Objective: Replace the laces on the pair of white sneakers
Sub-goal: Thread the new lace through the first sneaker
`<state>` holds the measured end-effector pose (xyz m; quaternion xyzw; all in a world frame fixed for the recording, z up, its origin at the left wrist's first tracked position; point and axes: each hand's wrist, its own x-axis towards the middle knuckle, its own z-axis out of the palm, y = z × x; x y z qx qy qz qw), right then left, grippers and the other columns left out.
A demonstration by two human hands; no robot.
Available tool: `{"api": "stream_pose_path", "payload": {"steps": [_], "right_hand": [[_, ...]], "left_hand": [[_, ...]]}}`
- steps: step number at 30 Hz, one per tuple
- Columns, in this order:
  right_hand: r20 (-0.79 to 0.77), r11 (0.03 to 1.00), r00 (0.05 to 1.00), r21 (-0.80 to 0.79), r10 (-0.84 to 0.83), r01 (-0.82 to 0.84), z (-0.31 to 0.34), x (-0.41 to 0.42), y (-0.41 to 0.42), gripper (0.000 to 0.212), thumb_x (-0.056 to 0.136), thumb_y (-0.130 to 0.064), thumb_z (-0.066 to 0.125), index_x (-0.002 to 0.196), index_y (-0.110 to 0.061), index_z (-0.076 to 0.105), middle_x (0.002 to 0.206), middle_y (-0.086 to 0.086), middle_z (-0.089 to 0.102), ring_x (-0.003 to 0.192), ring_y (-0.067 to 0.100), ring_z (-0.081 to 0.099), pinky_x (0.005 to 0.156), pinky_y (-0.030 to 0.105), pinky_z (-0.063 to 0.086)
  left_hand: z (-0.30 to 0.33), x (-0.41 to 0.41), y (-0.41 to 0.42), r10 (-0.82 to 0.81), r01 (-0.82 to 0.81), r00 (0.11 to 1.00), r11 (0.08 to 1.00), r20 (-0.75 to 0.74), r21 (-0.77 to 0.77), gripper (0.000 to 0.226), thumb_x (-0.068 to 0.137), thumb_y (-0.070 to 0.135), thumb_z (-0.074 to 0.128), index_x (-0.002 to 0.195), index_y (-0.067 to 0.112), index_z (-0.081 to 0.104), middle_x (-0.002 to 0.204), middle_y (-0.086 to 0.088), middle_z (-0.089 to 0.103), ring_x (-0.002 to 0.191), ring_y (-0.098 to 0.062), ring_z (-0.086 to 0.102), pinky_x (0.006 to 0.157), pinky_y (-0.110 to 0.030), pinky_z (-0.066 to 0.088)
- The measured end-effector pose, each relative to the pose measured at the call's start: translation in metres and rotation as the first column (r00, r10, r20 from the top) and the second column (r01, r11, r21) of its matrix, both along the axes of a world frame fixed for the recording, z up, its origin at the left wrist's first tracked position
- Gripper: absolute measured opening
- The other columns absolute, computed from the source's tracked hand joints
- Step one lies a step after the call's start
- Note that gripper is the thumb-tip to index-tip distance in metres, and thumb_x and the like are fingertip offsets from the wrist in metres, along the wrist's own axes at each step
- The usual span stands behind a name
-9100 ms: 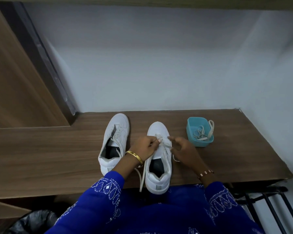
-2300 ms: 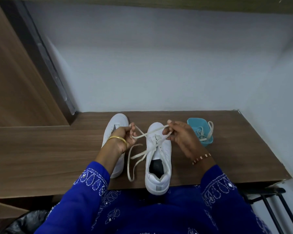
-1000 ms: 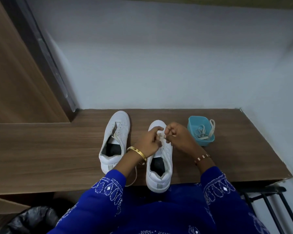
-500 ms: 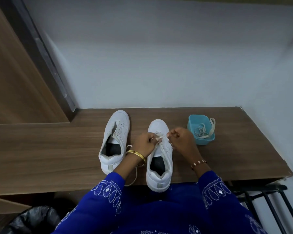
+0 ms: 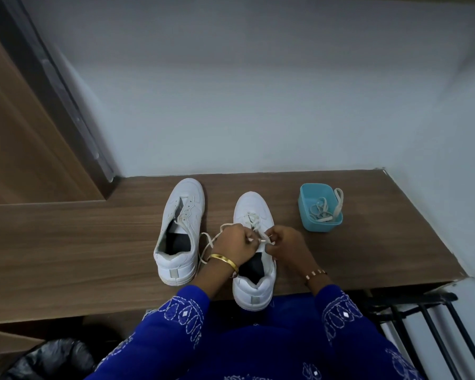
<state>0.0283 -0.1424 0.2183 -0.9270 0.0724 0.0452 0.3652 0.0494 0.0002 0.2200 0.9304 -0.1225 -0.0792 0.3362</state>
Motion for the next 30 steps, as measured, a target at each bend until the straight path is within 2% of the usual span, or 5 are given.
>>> {"api": "stream_pose_path", "payload": {"steps": [7, 11, 20, 26, 30], "right_hand": [[-0.017, 0.994, 1.000, 0.111, -0.011, 0.012, -0.003, -0.001, -0.005, 0.019, 0.072, -0.002, 0.065, 0.091, -0.004, 0.067, 0.079, 0.004, 0.065, 0.068, 0.012, 0.056, 0.061, 0.020, 0.047], [0.037, 0.993, 0.999, 0.122, -0.008, 0.004, -0.004, -0.005, -0.003, 0.017, 0.074, -0.001, 0.065, 0.090, -0.004, 0.067, 0.073, -0.002, 0.060, 0.059, 0.005, 0.052, 0.054, 0.007, 0.039], [0.071, 0.996, 0.997, 0.093, 0.005, -0.012, -0.007, -0.007, -0.003, 0.018, 0.077, -0.004, 0.064, 0.095, -0.006, 0.065, 0.070, -0.004, 0.056, 0.062, 0.010, 0.052, 0.059, 0.016, 0.039], [0.012, 0.976, 0.998, 0.211, 0.058, -0.059, -0.008, -0.007, -0.009, 0.021, 0.081, -0.005, 0.065, 0.102, -0.010, 0.063, 0.078, -0.005, 0.060, 0.062, -0.001, 0.054, 0.057, 0.006, 0.044], [-0.117, 0.865, 0.992, 0.493, -0.039, 0.092, -0.006, -0.004, -0.014, 0.020, 0.092, 0.000, 0.048, 0.107, -0.005, 0.059, 0.078, 0.004, 0.061, 0.064, 0.008, 0.055, 0.052, 0.015, 0.051]], "left_hand": [[-0.001, -0.002, -0.005, 0.037, -0.081, 0.979, 0.972, 0.199, 0.219, 0.028, 0.090, 0.033, 0.049, 0.102, 0.018, 0.069, 0.100, -0.007, 0.066, 0.094, -0.026, 0.059, 0.077, -0.030, 0.042], [-0.003, 0.004, -0.008, 0.154, -0.161, 0.985, 0.981, 0.074, 0.105, 0.022, 0.088, 0.032, 0.054, 0.092, 0.019, 0.072, 0.100, -0.006, 0.067, 0.093, -0.026, 0.061, 0.081, -0.033, 0.043], [-0.014, 0.012, -0.014, 0.161, -0.184, 0.976, 0.970, -0.147, -0.160, 0.020, 0.082, 0.020, 0.062, 0.072, 0.005, 0.071, 0.085, -0.012, 0.070, 0.084, -0.027, 0.064, 0.080, -0.040, 0.051], [-0.004, 0.011, -0.017, 0.034, -0.074, 0.989, 0.956, 0.140, 0.285, 0.029, 0.093, 0.032, 0.045, 0.104, 0.021, 0.069, 0.112, -0.007, 0.054, 0.102, -0.027, 0.055, 0.084, -0.034, 0.039], [-0.013, 0.004, -0.010, -0.019, -0.027, 0.985, 0.964, 0.170, 0.266, 0.030, 0.092, 0.031, 0.046, 0.115, 0.027, 0.064, 0.113, -0.006, 0.048, 0.105, -0.023, 0.048, 0.086, -0.032, 0.033]]}}
